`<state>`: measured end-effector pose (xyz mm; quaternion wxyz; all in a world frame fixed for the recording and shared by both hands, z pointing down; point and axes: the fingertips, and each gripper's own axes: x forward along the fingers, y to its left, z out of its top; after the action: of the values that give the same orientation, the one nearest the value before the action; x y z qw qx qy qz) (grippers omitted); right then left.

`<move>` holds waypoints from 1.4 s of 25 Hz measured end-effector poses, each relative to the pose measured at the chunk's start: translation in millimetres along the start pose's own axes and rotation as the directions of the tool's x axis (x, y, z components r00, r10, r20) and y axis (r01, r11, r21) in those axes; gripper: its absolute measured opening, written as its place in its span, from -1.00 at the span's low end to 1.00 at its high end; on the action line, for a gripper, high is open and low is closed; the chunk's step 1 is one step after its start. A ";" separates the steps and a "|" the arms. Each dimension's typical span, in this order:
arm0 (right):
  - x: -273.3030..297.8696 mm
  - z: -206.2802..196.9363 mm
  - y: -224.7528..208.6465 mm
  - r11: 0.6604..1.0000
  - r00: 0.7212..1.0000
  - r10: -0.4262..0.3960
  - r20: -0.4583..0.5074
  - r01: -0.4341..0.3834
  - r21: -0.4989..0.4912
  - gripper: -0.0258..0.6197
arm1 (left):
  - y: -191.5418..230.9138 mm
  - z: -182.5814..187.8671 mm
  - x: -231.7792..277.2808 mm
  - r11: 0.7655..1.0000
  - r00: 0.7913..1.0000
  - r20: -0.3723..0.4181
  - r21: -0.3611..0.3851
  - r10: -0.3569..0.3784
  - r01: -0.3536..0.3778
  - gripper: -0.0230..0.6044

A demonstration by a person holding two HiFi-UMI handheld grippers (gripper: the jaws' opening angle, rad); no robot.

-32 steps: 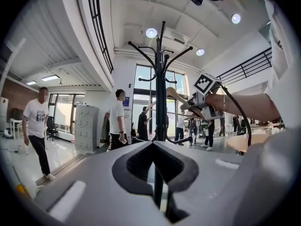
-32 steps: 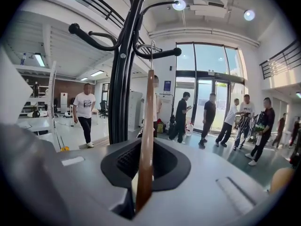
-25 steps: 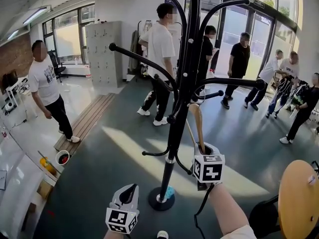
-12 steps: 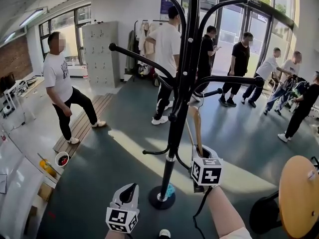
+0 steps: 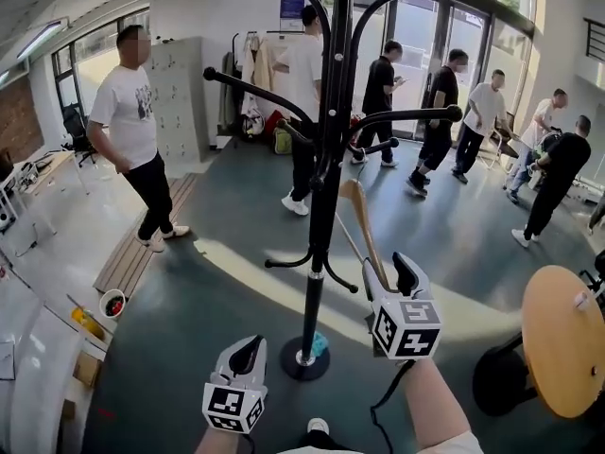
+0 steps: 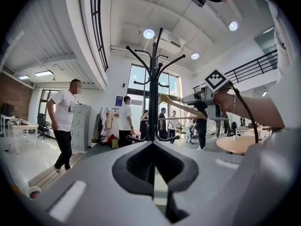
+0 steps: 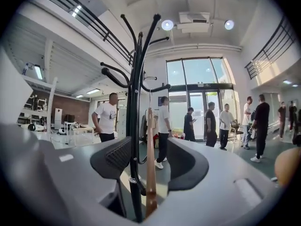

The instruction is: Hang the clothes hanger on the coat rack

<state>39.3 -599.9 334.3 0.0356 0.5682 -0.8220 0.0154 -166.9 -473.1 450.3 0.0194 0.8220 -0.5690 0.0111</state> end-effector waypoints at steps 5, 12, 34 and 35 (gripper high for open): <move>-61.9 -6.7 3.0 0.998 0.998 -0.058 0.018 0.057 0.041 -0.37 | -15.6 2.5 -27.8 0.999 0.999 0.011 0.014 -0.047 0.047 -0.93; -118.8 -67.8 29.7 0.991 0.996 -0.063 -0.056 0.070 0.116 -0.76 | -27.3 10.4 -64.9 0.997 0.996 0.029 0.020 -0.079 0.078 -0.93; -223.1 -194.2 117.8 0.997 0.970 -0.019 -0.241 0.036 0.065 -0.84 | -67.2 -26.6 -133.0 0.986 0.985 -0.023 -0.005 -0.169 0.169 -0.93; -226.9 -194.4 120.2 0.998 0.971 -0.009 -0.238 0.025 0.062 -0.83 | -69.1 -26.2 -137.0 0.986 0.986 -0.021 -0.004 -0.167 0.167 -0.93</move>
<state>14.7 -332.8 512.7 0.1154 0.5700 -0.8060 0.1098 -150.3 -319.5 469.7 0.0273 0.8666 -0.4980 0.0172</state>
